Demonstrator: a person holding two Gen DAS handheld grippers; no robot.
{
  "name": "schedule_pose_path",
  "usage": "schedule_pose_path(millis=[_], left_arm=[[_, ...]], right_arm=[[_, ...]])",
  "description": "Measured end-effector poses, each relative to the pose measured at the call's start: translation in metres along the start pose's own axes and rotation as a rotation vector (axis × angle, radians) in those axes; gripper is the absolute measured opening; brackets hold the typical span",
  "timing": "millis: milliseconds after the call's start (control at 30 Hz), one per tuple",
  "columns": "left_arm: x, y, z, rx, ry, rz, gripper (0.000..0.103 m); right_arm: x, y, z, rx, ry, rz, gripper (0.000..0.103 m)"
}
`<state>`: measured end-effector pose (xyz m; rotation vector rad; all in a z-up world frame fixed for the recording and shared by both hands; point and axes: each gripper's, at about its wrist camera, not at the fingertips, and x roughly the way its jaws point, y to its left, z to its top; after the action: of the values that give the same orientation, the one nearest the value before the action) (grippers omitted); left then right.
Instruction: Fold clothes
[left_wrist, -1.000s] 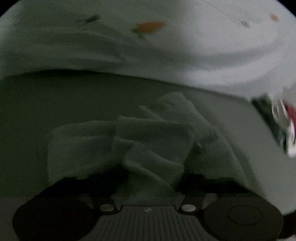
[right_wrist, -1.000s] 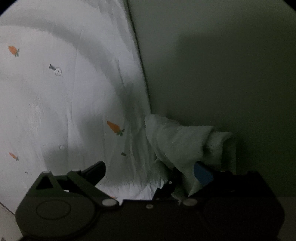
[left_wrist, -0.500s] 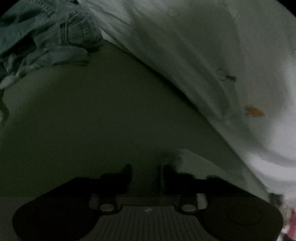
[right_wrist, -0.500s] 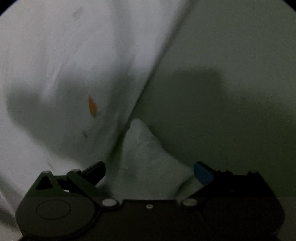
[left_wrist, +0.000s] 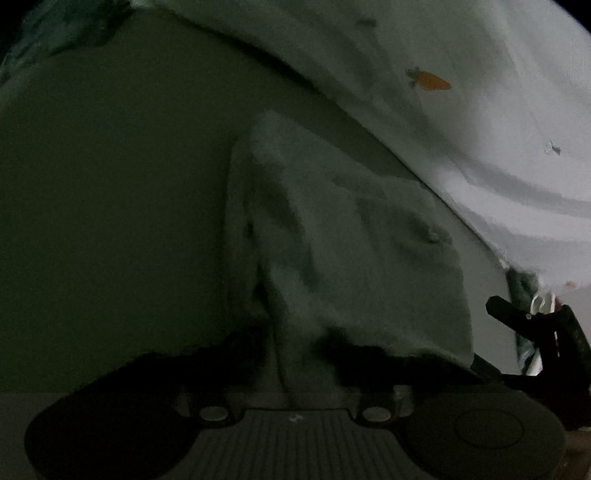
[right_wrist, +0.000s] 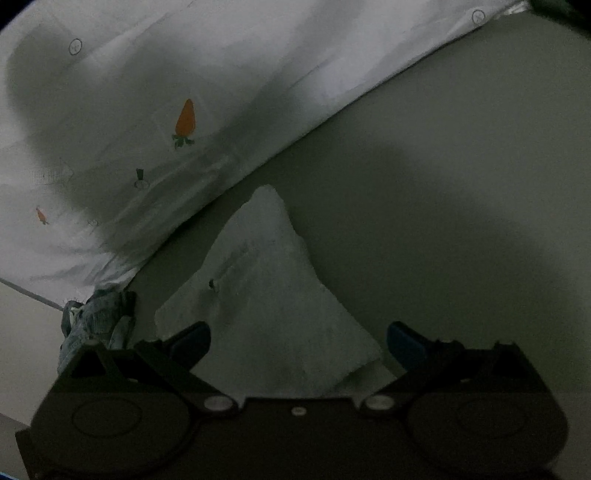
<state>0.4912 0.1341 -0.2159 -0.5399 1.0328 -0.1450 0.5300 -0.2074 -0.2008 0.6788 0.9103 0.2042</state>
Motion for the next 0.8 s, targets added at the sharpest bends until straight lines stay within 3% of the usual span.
schedule_pose_path(millis=[233,433,467,500,567,700,800], left_arm=[[-0.039,-0.010,0.008,0.019,-0.029,0.023,0.011],[-0.028,0.025,0.008,-0.024,0.023,0.142,0.010],[-0.030,0.029,0.009,-0.030,0.009,0.112,0.022],[-0.033,0.034,0.010,-0.035,-0.005,0.083,0.042],[-0.031,0.035,0.015,-0.021,-0.026,0.048,0.061],[-0.013,0.027,0.026,0.035,-0.048,0.034,0.072],[0.008,0.024,0.035,0.043,-0.038,0.041,0.074]], right_arm=[[-0.008,0.009,-0.001,-0.045,0.004,-0.016,0.103],[-0.005,0.016,-0.001,-0.140,0.024,-0.069,0.103],[-0.003,0.018,0.000,-0.160,0.029,-0.077,0.103],[0.000,0.021,0.001,-0.187,0.033,-0.078,0.103],[0.008,0.028,0.004,-0.252,0.047,-0.080,0.103],[0.031,0.041,0.013,-0.335,0.085,-0.081,0.103],[0.050,0.052,0.019,-0.369,0.123,-0.070,0.102]])
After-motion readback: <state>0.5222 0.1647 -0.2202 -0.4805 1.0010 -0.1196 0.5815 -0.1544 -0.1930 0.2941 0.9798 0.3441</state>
